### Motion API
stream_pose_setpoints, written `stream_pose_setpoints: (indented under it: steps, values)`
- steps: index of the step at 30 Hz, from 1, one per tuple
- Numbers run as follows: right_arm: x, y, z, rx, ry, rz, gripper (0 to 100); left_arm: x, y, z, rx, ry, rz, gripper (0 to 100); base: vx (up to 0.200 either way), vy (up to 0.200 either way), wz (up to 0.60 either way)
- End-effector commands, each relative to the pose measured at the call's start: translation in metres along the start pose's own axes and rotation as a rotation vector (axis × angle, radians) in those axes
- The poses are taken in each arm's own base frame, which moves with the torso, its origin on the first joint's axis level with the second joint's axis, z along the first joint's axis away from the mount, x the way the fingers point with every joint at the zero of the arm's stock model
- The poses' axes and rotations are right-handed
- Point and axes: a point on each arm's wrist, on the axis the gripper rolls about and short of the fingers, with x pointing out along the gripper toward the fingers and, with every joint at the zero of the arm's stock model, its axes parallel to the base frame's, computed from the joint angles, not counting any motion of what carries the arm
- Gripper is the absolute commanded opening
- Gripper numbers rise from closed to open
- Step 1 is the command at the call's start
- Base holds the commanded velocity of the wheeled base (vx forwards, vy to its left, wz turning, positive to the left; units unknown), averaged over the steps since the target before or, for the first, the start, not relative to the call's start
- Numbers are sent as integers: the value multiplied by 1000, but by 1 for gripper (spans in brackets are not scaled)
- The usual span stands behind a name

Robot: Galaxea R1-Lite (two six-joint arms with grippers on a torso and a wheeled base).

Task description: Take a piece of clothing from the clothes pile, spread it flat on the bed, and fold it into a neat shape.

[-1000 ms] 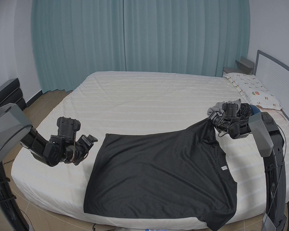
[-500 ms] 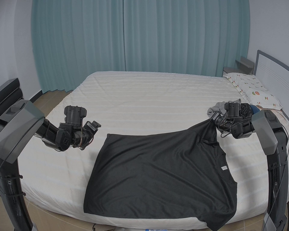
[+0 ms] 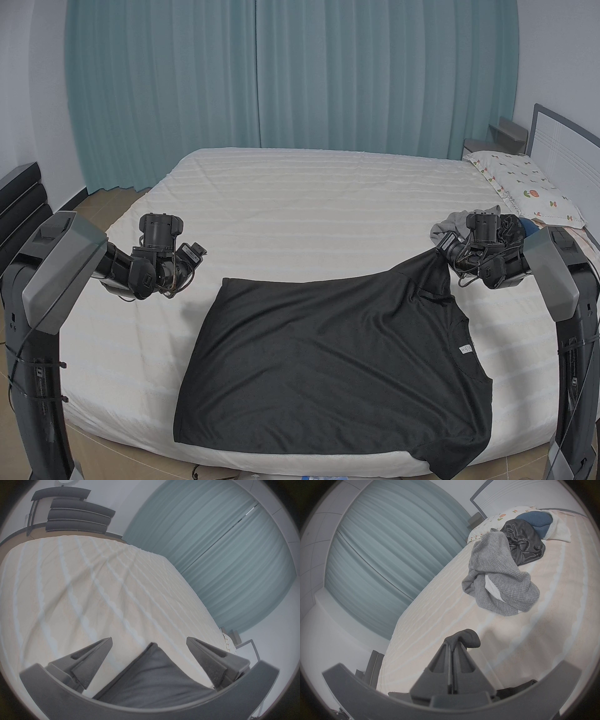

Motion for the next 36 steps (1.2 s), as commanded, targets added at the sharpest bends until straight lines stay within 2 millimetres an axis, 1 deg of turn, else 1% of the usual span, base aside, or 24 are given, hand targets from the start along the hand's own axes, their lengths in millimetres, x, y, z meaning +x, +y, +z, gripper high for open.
stream_pose_setpoints:
  steps: [1,8,10,11,12,17,20,22,23,24,25,26,29,31,35,36]
  values:
    - [0,3,-1,-4,0,9,0,29,10,-5,3,-15,29,100,0,0,0]
    - [0,5,-4,-4,6,11,0,41,8,-11,7,-7,15,100,0,0,0]
    - [1,4,-5,-2,8,8,0,49,6,-17,11,-2,5,100,0,0,0]
    - [1,4,-5,-2,8,8,0,49,6,-17,11,-2,5,100,0,0,0]
    - [2,3,-6,-2,12,5,0,55,5,-21,14,3,-2,100,0,0,0]
    - [2,2,-7,-2,14,3,0,61,0,-37,28,25,-13,100,0,0,0]
    - [3,1,-7,-2,14,3,0,70,-4,-53,45,43,-24,100,0,0,0]
    - [4,0,-9,-2,17,0,0,73,-6,-60,54,47,-27,100,0,0,0]
    - [4,0,-9,-2,17,0,0,73,-6,-60,54,47,-27,100,0,0,0]
    - [5,-1,-10,-1,18,-1,0,76,-8,-66,60,52,-30,100,0,0,0]
    - [5,-1,-10,-1,18,-1,0,76,-8,-66,60,52,-30,100,0,0,0]
    - [5,-1,-9,-2,16,1,0,79,-9,-74,71,58,-34,100,0,0,0]
    - [5,0,-9,-3,5,14,0,81,-11,-76,73,59,-39,100,0,0,0]
    - [7,-1,-11,-5,-4,25,0,82,-17,-76,74,50,-54,100,0,0,0]
    - [7,0,-11,-7,-5,28,0,83,-18,-76,74,40,-56,100,0,0,0]
    - [7,0,-11,-7,-5,28,0,84,-19,-76,74,37,-58,0,0,0,0]
